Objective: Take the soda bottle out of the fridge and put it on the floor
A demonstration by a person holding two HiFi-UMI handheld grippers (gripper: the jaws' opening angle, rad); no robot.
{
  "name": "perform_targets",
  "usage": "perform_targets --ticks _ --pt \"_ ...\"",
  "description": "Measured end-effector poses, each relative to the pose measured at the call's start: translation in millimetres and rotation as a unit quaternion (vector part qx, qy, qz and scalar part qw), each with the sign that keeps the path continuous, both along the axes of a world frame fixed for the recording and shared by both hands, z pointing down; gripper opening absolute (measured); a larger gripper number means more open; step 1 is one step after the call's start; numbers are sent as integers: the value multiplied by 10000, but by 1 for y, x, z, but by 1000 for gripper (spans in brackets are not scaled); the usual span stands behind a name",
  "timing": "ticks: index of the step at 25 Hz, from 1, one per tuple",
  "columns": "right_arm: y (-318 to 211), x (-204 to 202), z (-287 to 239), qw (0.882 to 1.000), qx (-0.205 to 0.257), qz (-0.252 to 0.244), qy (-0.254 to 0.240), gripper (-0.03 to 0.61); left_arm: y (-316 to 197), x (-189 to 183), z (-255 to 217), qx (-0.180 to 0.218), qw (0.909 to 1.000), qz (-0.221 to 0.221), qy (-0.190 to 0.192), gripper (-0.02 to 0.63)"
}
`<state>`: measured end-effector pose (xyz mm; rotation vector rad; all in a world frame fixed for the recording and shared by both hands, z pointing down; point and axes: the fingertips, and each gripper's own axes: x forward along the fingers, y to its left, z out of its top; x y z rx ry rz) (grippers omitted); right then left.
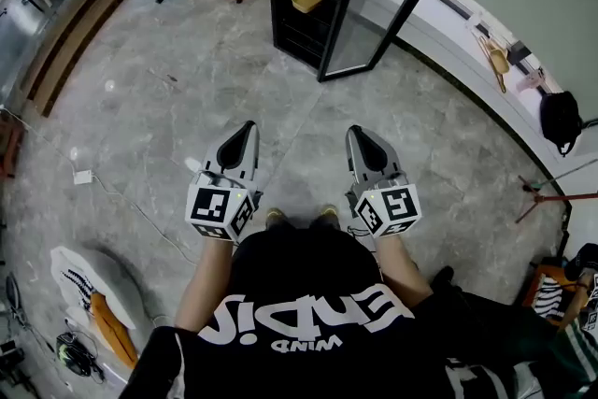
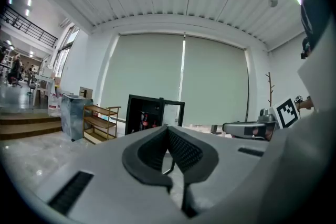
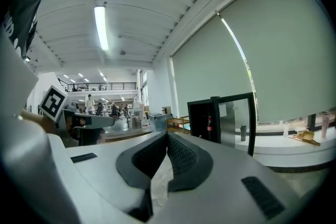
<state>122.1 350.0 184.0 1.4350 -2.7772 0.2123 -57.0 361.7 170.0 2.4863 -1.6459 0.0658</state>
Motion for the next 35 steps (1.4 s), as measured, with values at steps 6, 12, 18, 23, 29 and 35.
perform_targets --ticks 6,12,18,23,29,35 --pt "5 -9 13 9993 126 323 124 23 -4 -16 9 -52 9997 206 99 6" --pt "-16 2 18 9975 37 708 37 23 -29 -8 13 29 9986 523 110 6" --pt "-58 0 26 9963 11 857 -24 23 -73 -7 19 16 9975 694 85 6" --pt "-112 -3 27 9966 16 819 -52 23 -127 1 20 13 9965 828 107 6" --pt "-196 -1 27 9979 -61 644 -11 23 -212 19 18 -72 9953 950 148 6" --pt "-292 5 12 9994 -96 335 45 23 -308 30 8 -125 9954 950 -19 6"
